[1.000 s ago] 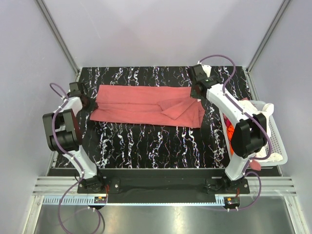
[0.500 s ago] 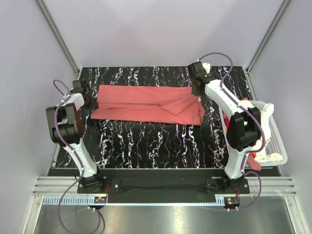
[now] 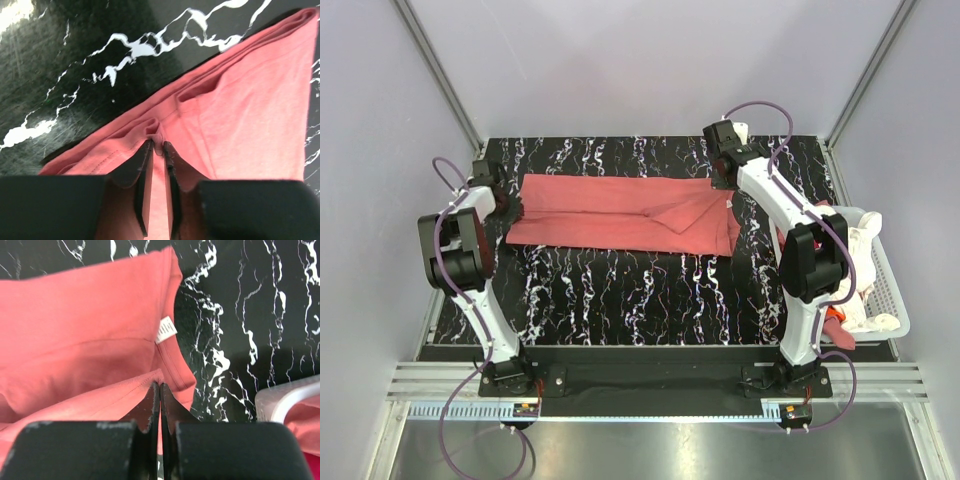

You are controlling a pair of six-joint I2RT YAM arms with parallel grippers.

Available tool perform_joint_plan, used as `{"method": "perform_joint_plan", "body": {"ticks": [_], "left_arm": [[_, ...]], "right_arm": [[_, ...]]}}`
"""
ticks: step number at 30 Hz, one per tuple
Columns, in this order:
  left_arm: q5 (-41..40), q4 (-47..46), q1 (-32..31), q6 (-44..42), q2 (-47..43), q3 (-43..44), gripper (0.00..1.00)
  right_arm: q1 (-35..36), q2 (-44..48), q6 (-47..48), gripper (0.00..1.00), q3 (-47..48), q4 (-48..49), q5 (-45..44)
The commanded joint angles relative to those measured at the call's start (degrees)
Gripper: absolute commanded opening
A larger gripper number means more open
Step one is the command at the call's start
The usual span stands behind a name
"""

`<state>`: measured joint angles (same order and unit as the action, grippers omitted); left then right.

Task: Fold and stack the t-shirts
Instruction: Fold the tshirt

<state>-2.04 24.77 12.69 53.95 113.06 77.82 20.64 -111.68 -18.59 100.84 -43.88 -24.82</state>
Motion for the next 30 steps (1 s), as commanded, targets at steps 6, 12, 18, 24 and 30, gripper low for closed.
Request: {"method": "perform_joint_plan", "body": {"ticks": [6, 12, 18, 24, 30], "left_arm": [[-4.88, 1.15, -0.73, -0.69, -2.04, 4.09, 0.29], [-7.72, 2.21, -2.67, -2.19, -6.7, 4.88, 0.42], [-8.33, 2.03, -5.48, -2.98, -5.66, 4.79, 0.42], [-9.64, 2.38, -5.74, -3.76, 0.57, 5.32, 0.42], [-9.56, 3.62, -3.37, -2.54, 3.57, 5.06, 0.41]], "right_arm": [[-0.25, -1.35, 1.89, 0.0, 3.58, 1.6, -0.05], [-0.34, -1.7, 2.24, 0.0, 4.45, 1.6, 0.65], [-0.34, -2.84, 2.86, 0.0, 6.12, 0.9, 0.03], [-0.34, -4.95, 5.22, 0.0, 8.23, -0.59, -1.72], [-0.34, -7.32, 7.07, 0.0, 7.71, -1.03, -3.92]]}}
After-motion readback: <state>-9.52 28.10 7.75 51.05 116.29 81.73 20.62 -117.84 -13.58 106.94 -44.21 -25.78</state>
